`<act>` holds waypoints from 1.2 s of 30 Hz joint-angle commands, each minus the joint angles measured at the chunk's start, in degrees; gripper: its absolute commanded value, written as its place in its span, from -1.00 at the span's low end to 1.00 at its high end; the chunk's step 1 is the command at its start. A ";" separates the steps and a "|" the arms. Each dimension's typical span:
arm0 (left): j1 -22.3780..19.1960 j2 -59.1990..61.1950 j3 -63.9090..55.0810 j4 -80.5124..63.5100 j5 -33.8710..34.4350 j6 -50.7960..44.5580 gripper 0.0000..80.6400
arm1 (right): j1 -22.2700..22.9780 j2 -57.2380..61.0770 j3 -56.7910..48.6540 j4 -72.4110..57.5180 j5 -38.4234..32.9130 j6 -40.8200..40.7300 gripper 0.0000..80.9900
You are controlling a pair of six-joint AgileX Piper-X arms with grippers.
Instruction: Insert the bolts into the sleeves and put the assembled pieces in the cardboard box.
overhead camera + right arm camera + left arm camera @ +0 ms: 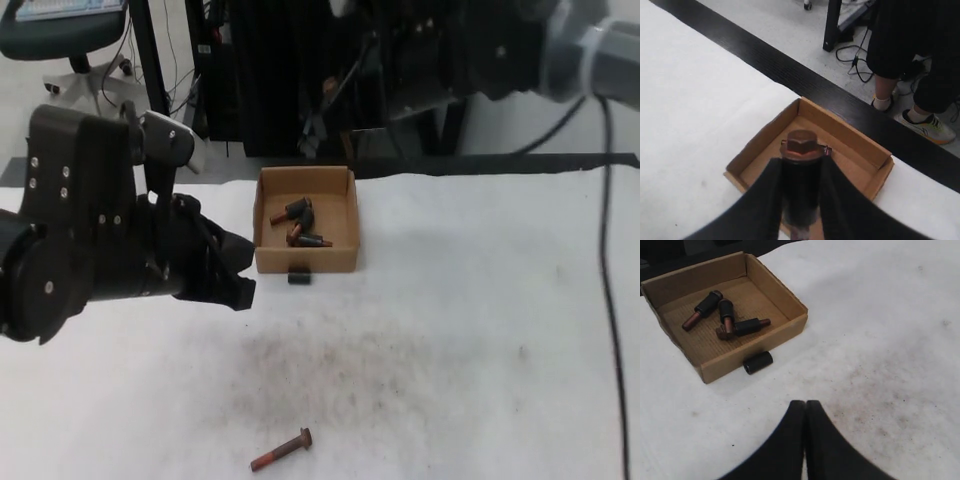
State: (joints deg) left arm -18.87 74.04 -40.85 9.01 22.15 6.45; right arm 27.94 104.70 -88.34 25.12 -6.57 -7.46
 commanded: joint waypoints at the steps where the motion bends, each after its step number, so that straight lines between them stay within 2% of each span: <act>1: 0.17 0.03 -0.75 -0.23 -1.17 -0.48 -1.00 | 0.03 4.95 -4.46 1.74 2.17 -0.26 -0.98; 10: 0.17 0.03 -0.75 -0.23 -1.17 -0.48 -1.00 | -0.39 20.57 -23.02 10.30 2.40 -0.26 -0.98; 14: 0.17 0.03 -0.75 -0.23 -1.17 -0.48 -1.00 | -0.72 24.81 -28.06 12.88 3.53 -0.09 -0.98; 33: 0.17 0.03 -0.75 0.68 -1.17 -0.48 -1.00 | -2.10 26.77 -28.76 15.78 3.66 -0.10 -0.99; 36: 0.17 0.03 -0.75 0.68 -1.17 -0.48 -1.00 | -2.10 26.77 -28.59 15.78 3.56 -0.10 -0.85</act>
State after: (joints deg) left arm -18.87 74.04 -40.85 9.65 21.38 6.45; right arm 26.06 131.96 -116.34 41.15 -2.93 -7.46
